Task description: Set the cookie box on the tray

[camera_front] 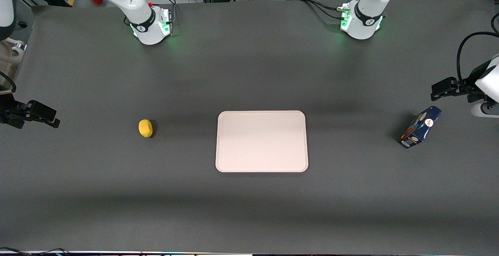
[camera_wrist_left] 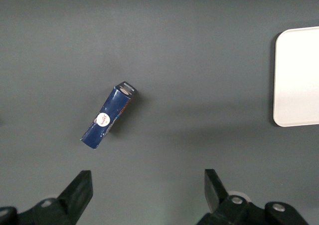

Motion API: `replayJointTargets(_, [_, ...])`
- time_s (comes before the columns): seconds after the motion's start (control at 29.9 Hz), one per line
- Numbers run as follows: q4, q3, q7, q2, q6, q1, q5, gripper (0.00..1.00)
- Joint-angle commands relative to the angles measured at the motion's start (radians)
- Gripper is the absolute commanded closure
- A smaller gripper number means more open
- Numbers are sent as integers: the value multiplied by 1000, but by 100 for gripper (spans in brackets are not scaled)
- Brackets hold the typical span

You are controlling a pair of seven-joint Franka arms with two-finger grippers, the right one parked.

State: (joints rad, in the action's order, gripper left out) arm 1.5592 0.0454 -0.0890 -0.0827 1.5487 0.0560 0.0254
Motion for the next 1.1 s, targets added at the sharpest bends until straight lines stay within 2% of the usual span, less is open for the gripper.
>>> replayJointTargets(0.0, [-30, -1, -12, -9, -29, -5, 8, 0])
replayJointTargets(1.07, [-31, -4, -21, -6, -102, 5, 10, 0])
